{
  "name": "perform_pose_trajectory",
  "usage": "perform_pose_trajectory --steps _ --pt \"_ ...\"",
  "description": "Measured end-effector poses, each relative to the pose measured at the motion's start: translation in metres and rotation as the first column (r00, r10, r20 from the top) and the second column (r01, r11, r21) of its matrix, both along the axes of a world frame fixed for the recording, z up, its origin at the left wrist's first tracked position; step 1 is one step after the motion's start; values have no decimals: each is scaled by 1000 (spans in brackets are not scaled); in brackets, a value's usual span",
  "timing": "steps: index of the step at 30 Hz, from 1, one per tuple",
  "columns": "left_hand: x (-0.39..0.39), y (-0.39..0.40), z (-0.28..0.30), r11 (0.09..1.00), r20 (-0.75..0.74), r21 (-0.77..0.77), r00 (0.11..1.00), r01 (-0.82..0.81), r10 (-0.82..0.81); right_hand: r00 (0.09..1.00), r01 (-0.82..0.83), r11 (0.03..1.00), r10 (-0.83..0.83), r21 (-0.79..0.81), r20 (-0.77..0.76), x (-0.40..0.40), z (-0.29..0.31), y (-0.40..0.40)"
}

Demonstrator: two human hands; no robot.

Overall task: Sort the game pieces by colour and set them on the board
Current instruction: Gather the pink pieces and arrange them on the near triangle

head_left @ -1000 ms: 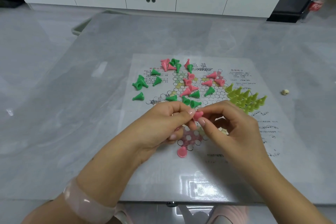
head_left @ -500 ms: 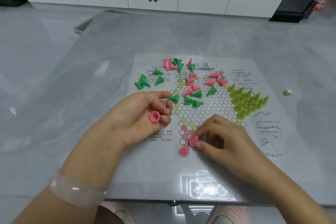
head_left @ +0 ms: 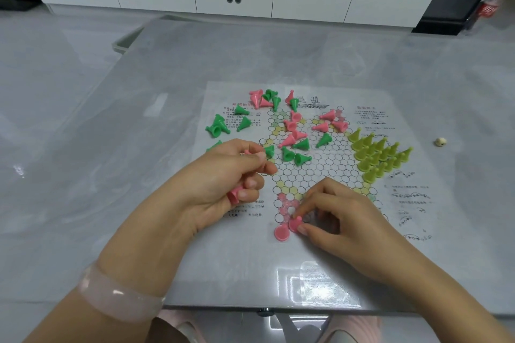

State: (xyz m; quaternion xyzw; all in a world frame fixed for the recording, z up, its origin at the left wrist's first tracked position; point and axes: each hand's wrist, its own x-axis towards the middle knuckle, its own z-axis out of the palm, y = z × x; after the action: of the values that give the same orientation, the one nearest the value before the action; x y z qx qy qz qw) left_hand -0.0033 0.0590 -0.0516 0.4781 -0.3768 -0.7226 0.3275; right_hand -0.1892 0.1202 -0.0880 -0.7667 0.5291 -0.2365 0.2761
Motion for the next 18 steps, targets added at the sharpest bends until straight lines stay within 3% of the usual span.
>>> perform_pose_trajectory --steps 7,11,15,18 --pt "0 1 0 995 44 -93 999 32 -29 1000 -1 1000 1 -13 -13 1 0 0" --pt "4 -4 1 991 13 -91 995 -102 103 998 53 999 -53 3 44 -3 8 1" --pt "8 -11 3 960 -106 -20 956 -279 275 974 220 971 -215 -89 68 -15 27 -16" --pt "9 -14 6 943 -175 33 927 -332 333 963 222 961 -242 -163 -118 -20 44 -53"
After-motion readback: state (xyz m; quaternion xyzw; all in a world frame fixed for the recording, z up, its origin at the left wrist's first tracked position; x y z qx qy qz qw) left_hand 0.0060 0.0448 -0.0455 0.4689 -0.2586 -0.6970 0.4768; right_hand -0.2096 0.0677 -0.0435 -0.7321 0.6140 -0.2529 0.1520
